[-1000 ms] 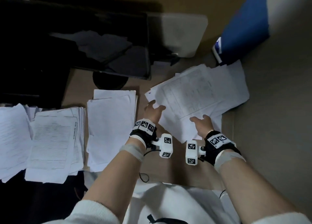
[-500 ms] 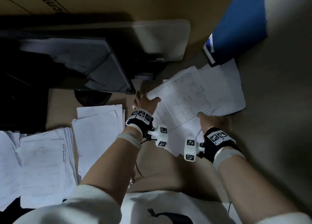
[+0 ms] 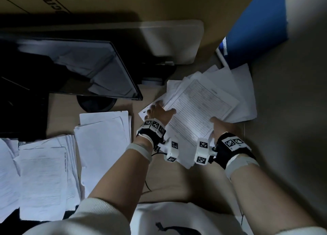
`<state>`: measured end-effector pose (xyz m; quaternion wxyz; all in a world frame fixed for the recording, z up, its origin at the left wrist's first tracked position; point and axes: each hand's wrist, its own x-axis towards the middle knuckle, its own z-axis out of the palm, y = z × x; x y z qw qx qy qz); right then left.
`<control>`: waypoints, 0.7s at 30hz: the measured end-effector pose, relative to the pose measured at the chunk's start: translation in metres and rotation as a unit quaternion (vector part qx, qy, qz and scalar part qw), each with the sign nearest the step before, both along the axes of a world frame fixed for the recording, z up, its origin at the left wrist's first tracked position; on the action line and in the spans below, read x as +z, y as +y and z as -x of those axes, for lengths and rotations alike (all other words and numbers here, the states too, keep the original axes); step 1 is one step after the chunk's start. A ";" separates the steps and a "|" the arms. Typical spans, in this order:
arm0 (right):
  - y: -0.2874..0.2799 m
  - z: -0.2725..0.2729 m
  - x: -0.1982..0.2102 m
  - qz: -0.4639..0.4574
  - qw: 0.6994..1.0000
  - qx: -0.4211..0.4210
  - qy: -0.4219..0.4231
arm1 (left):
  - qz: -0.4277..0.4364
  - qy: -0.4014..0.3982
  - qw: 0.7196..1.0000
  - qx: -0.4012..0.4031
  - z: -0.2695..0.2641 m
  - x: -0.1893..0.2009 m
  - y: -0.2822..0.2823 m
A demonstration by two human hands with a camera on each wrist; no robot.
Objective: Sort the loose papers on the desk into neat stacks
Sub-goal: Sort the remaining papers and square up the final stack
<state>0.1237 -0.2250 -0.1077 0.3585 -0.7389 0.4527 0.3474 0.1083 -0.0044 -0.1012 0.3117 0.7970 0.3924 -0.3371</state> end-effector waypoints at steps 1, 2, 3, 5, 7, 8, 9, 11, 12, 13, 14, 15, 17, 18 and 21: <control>-0.003 0.003 0.001 -0.001 1.000 -0.003 0.020 | 0.016 -0.002 1.000 0.009 0.004 0.001 0.000; -0.006 0.006 0.003 -0.002 1.000 -0.005 0.024 | 0.033 0.001 0.999 0.015 0.007 0.001 0.000; -0.008 0.008 0.003 -0.013 0.999 -0.007 0.033 | 0.049 0.001 0.999 0.013 0.011 0.001 0.000; -0.010 0.012 0.002 -0.032 0.999 0.008 0.025 | 0.069 0.009 0.998 0.001 0.015 0.001 -0.002; -0.009 0.016 -0.001 -0.034 0.999 0.021 0.010 | 0.060 0.011 0.998 -0.013 0.019 0.001 -0.006; -0.008 0.017 -0.001 -0.026 0.999 0.028 0.007 | 0.043 -0.004 0.999 -0.015 0.019 0.003 -0.007; -0.008 0.018 0.000 -0.021 0.999 0.029 0.009 | 0.028 -0.030 0.999 -0.005 0.021 0.004 -0.008; -0.009 0.019 0.005 0.007 0.999 0.040 -0.001 | 0.038 -0.067 0.996 0.055 0.024 0.003 -0.007; -0.011 0.020 0.005 0.021 0.999 0.036 -0.007 | 0.053 -0.074 0.993 0.081 0.025 0.002 -0.006; -0.012 0.021 0.007 0.036 0.998 0.043 -0.005 | 0.063 -0.079 0.991 0.093 0.026 0.001 -0.005; -0.012 0.023 0.009 0.050 0.997 0.057 -0.010 | 0.069 -0.077 0.990 0.095 0.027 0.004 -0.004; -0.011 0.024 0.014 0.059 0.996 0.066 -0.005 | 0.072 -0.075 0.991 0.090 0.027 0.004 -0.003; -0.014 0.029 0.010 0.076 0.993 0.087 -0.005 | 0.073 -0.068 0.992 0.080 0.031 0.005 -0.001; -0.017 0.033 0.010 0.082 0.991 0.107 0.001 | 0.076 -0.063 0.992 0.079 0.033 0.005 0.000; -0.019 0.044 0.011 0.120 0.977 0.178 0.015 | 0.083 -0.050 0.993 0.075 0.042 0.004 0.001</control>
